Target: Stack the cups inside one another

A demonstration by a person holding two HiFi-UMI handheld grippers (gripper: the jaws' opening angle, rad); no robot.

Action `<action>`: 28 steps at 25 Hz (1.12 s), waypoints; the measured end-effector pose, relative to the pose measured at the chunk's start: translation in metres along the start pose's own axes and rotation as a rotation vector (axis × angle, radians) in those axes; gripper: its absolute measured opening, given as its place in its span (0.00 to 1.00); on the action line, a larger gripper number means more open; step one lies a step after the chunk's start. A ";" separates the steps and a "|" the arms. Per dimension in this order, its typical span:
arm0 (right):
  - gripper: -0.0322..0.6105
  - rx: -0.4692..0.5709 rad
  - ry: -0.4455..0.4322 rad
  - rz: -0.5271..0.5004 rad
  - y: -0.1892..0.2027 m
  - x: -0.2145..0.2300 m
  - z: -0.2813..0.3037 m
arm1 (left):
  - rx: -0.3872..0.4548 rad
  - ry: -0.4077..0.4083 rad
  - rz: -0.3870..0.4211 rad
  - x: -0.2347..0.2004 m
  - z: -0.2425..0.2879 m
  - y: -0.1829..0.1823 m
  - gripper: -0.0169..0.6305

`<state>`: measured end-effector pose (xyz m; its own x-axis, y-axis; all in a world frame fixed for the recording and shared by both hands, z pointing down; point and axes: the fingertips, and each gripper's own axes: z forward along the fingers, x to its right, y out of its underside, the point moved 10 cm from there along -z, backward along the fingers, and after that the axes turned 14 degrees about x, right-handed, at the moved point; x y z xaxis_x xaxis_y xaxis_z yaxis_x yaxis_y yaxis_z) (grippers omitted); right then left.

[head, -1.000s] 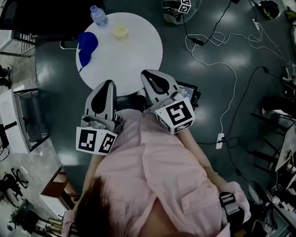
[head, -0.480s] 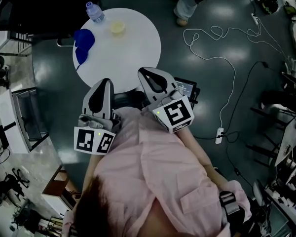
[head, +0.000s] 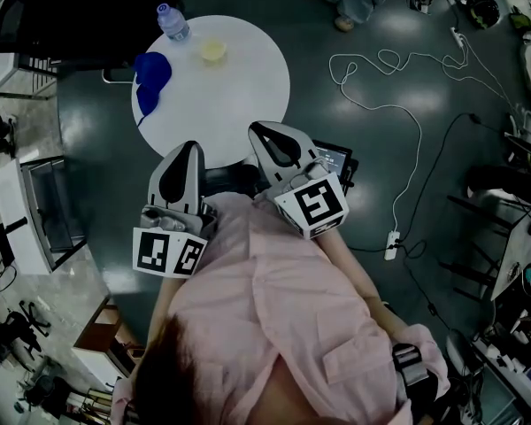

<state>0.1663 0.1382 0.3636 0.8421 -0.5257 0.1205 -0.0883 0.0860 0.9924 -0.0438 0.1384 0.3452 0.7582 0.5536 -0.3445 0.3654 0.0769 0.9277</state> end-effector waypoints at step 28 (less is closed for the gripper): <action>0.10 -0.009 0.006 0.009 0.004 0.007 -0.003 | 0.004 0.000 0.002 0.003 0.004 0.002 0.05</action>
<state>0.1733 0.1369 0.3687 0.8446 -0.5196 0.1291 -0.0909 0.0984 0.9910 -0.0391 0.1369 0.3453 0.7589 0.5538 -0.3425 0.3661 0.0721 0.9278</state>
